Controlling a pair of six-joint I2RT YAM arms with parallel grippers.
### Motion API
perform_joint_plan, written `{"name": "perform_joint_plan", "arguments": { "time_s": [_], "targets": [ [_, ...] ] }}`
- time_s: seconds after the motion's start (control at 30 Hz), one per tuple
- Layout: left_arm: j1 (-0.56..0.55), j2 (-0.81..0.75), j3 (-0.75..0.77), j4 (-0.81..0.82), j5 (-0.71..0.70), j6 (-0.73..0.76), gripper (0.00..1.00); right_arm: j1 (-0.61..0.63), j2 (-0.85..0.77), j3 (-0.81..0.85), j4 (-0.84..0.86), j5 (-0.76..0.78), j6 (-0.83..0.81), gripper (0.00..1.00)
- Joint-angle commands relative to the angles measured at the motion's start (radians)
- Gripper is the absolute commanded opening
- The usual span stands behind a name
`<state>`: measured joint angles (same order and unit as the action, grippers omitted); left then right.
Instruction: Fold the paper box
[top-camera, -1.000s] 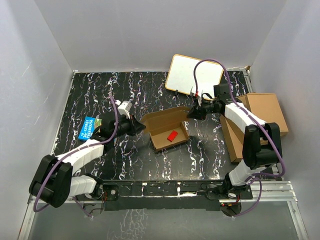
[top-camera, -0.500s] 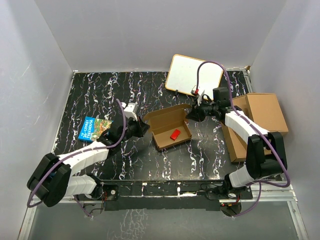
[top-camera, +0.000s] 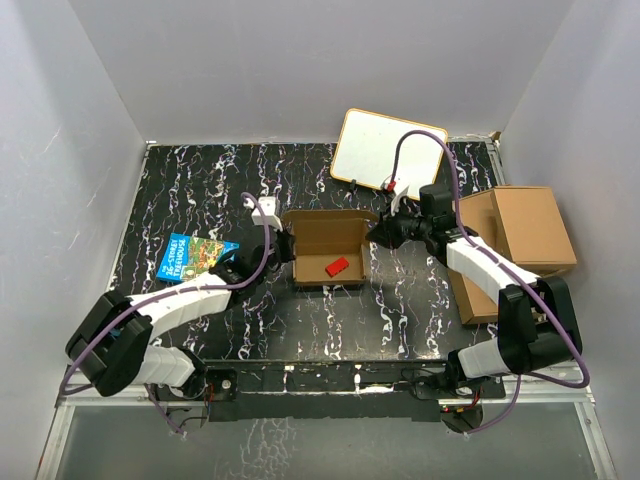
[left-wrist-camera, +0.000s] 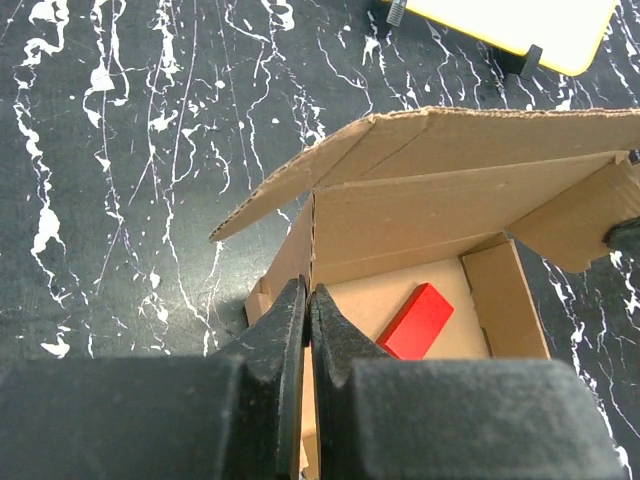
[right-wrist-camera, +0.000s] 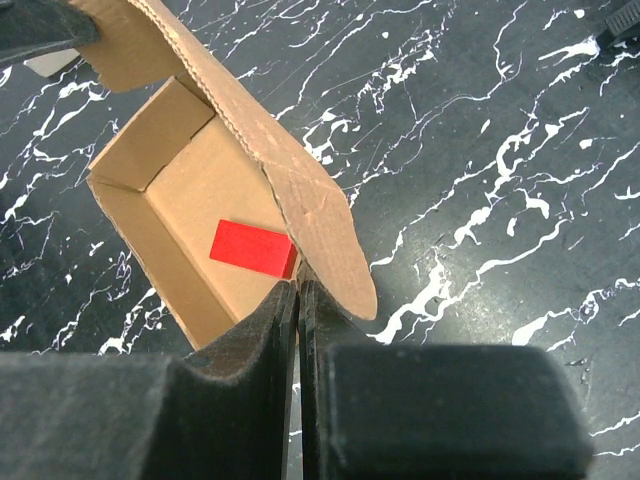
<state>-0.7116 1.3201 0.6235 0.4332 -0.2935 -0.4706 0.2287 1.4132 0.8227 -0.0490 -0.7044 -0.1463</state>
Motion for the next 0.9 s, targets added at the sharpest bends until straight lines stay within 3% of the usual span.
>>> {"name": "perform_joint_plan", "arguments": {
  "time_s": [0.0, 0.47, 0.63, 0.87],
  "targets": [
    [-0.046, 0.002, 0.029, 0.037, -0.074, -0.001, 0.00, 0.030, -0.048, -0.032, 0.133, 0.033, 0.142, 0.08],
    [-0.153, 0.039, -0.005, 0.062, -0.231, -0.048, 0.00, 0.054, -0.109, -0.158, 0.276, 0.146, 0.340, 0.08],
    [-0.168, 0.044, -0.013, 0.094, -0.276, -0.054, 0.00, 0.072, -0.109, -0.180, 0.311, 0.167, 0.337, 0.08],
    [-0.168, 0.117, 0.047, 0.153, -0.319, 0.046, 0.00, 0.086, -0.047, -0.088, 0.336, 0.225, 0.303, 0.08]
  ]
}}
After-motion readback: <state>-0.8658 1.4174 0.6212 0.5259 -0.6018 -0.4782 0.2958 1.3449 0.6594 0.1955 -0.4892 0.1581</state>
